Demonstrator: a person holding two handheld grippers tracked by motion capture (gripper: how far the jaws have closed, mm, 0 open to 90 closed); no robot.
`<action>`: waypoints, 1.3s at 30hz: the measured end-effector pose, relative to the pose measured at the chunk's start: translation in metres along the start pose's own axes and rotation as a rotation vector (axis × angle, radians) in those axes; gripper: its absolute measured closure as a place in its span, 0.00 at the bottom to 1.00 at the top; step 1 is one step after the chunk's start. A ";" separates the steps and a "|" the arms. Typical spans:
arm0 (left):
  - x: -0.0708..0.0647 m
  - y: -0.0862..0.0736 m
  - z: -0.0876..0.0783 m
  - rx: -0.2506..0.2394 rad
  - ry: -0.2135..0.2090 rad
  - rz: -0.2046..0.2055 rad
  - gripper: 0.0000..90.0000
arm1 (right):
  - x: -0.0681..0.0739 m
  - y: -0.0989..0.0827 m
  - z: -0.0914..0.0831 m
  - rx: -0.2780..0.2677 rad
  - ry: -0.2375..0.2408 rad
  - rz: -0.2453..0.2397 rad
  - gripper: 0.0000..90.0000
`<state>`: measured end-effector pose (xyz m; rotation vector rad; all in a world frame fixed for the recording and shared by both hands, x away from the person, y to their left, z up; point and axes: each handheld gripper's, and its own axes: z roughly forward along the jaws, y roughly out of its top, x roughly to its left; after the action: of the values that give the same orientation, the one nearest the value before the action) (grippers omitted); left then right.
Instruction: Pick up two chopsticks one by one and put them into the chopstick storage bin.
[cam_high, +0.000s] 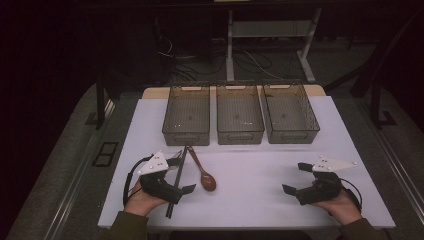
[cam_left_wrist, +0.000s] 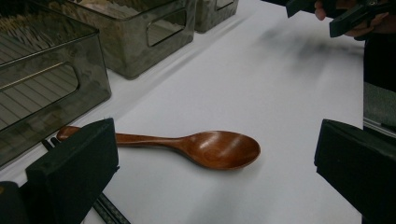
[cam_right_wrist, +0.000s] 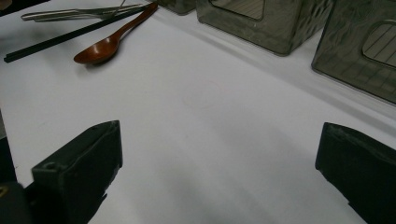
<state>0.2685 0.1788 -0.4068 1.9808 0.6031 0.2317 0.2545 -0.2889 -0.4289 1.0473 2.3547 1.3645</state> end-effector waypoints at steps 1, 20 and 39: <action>0.000 0.000 0.000 0.001 0.002 -0.002 0.00 | 0.000 0.000 0.000 0.000 0.001 -0.001 0.01; 0.002 -0.002 0.011 0.105 0.006 0.010 0.00 | -0.001 0.000 -0.001 -0.001 0.007 0.004 0.01; 0.006 -0.005 0.033 0.251 -0.045 0.011 0.41 | -0.002 0.000 0.000 0.003 0.011 0.009 0.01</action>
<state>0.2861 0.1578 -0.4270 2.2250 0.6165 0.1216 0.2558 -0.2902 -0.4287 1.0554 2.3634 1.3730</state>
